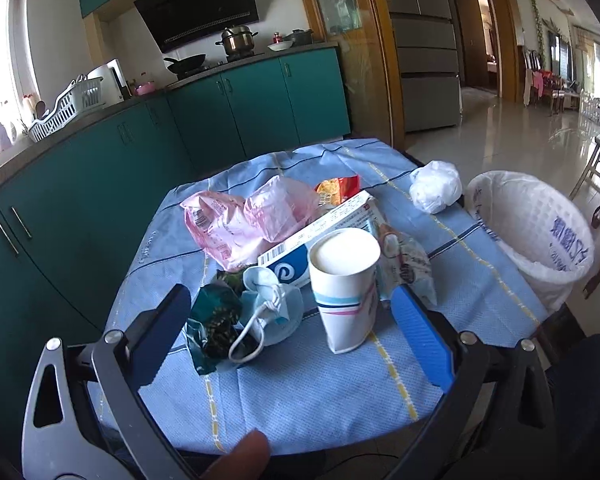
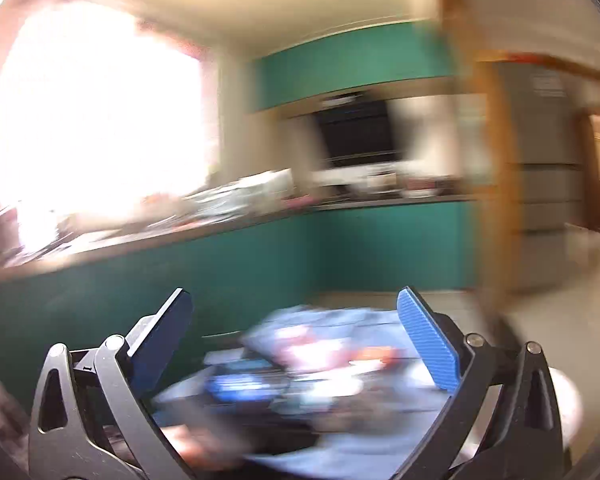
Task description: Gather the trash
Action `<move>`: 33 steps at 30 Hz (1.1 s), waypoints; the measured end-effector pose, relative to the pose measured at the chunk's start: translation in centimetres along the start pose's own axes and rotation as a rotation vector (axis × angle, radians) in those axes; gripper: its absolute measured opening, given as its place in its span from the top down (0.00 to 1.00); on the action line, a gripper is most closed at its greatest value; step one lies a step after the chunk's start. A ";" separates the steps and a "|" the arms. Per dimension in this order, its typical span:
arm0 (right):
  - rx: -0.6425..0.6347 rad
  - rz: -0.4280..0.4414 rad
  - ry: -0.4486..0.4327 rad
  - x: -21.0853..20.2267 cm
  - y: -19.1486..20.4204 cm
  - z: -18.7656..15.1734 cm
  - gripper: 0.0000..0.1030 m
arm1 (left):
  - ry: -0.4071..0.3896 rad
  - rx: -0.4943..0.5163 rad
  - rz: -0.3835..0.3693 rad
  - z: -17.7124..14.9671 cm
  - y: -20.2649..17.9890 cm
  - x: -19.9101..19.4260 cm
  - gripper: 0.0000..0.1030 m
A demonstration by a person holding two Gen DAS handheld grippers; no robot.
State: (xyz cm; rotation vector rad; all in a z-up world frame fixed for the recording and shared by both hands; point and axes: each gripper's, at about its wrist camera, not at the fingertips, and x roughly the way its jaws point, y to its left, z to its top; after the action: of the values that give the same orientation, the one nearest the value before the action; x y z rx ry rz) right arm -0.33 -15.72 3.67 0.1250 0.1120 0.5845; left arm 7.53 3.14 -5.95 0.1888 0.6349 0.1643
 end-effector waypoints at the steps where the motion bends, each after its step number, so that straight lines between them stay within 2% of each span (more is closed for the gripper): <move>1: 0.036 -0.171 0.026 -0.4 -2.5 0.1 0.03 | -0.011 -0.010 -0.026 0.1 0.0 -0.7 0.03; 2: 0.042 -0.291 0.071 -0.3 -4.1 -0.1 0.03 | -0.025 -0.016 -0.047 0.2 -0.1 -1.4 0.03; 4: 0.068 -0.420 0.159 0.3 -6.8 -1.4 0.03 | -0.061 -0.029 -0.082 0.5 -0.2 -3.4 0.03; 7: 0.114 -0.461 0.221 0.7 -8.8 -3.3 0.03 | -0.091 -0.050 -0.101 0.7 -0.3 -5.7 0.03; 10: 0.024 -0.539 0.269 1.6 -8.1 -4.5 0.03 | -0.103 -0.084 -0.111 0.9 0.1 -7.0 0.03; 13: -0.031 -0.547 0.294 2.4 -7.0 -5.6 0.03 | -0.112 -0.105 -0.095 1.1 0.5 -7.7 0.03; 17: -0.052 -0.522 0.384 4.3 -6.8 -7.3 0.03 | -0.100 -0.101 -0.093 1.0 0.5 -7.5 0.03; 22: -0.047 -0.498 0.414 5.3 -6.0 -7.8 0.03 | -0.112 -0.108 -0.101 0.9 0.7 -7.5 0.03; 26: -0.028 -0.480 0.421 5.7 -5.9 -7.7 0.03 | -0.131 -0.096 -0.078 0.8 0.7 -7.8 0.03; 33: -0.040 -0.480 0.434 6.1 -5.4 -7.6 0.03 | -0.093 -0.091 -0.081 0.7 0.6 -7.2 0.03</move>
State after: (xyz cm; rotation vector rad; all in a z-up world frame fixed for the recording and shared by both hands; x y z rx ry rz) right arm 6.61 -16.12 -5.10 -0.0701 0.5359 0.1253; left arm 2.20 2.17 -1.10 0.0824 0.5404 0.1059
